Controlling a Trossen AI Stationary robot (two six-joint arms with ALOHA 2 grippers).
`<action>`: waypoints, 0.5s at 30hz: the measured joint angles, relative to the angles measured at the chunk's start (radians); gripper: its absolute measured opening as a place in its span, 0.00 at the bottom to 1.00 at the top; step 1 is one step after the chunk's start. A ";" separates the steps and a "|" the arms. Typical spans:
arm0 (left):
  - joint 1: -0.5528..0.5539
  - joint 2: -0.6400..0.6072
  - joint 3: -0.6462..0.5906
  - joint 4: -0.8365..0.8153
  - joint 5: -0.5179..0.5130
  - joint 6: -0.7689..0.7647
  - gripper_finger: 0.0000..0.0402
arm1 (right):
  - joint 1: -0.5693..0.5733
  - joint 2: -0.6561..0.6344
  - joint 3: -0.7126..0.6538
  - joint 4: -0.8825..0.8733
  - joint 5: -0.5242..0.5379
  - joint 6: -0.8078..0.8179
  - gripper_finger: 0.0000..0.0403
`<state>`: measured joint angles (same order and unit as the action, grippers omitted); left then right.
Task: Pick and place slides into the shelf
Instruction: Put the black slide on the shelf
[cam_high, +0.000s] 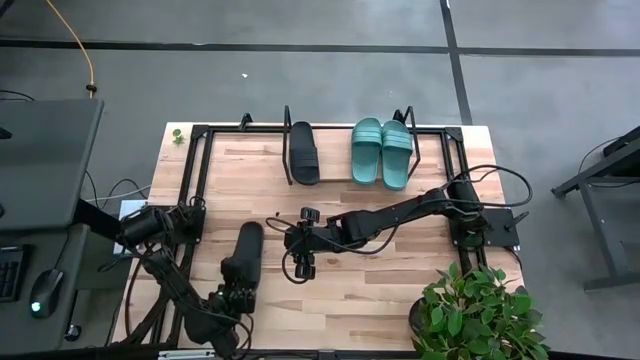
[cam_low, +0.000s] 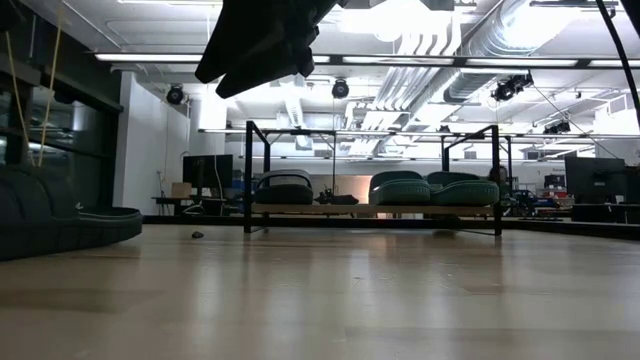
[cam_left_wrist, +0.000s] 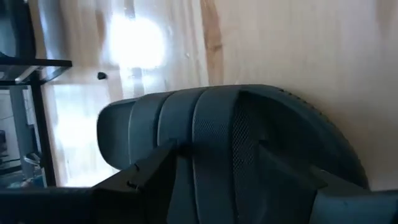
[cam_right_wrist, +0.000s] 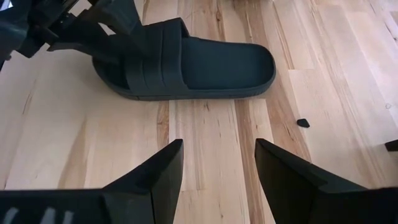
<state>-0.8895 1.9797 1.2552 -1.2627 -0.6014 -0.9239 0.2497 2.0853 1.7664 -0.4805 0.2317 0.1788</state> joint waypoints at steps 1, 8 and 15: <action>0.000 0.000 0.000 -0.002 -0.008 -0.003 0.49 | 0.000 0.000 0.000 0.000 0.000 0.000 0.47; 0.000 0.000 0.000 -0.046 -0.044 -0.057 0.49 | 0.000 0.000 0.000 0.000 0.000 0.000 0.47; 0.000 0.000 0.000 -0.027 -0.044 -0.050 0.49 | 0.000 0.000 0.000 0.000 0.000 0.000 0.47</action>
<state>-0.8894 1.9797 1.2549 -1.2901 -0.6458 -0.9742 0.2493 2.0853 1.7664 -0.4805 0.2317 0.1791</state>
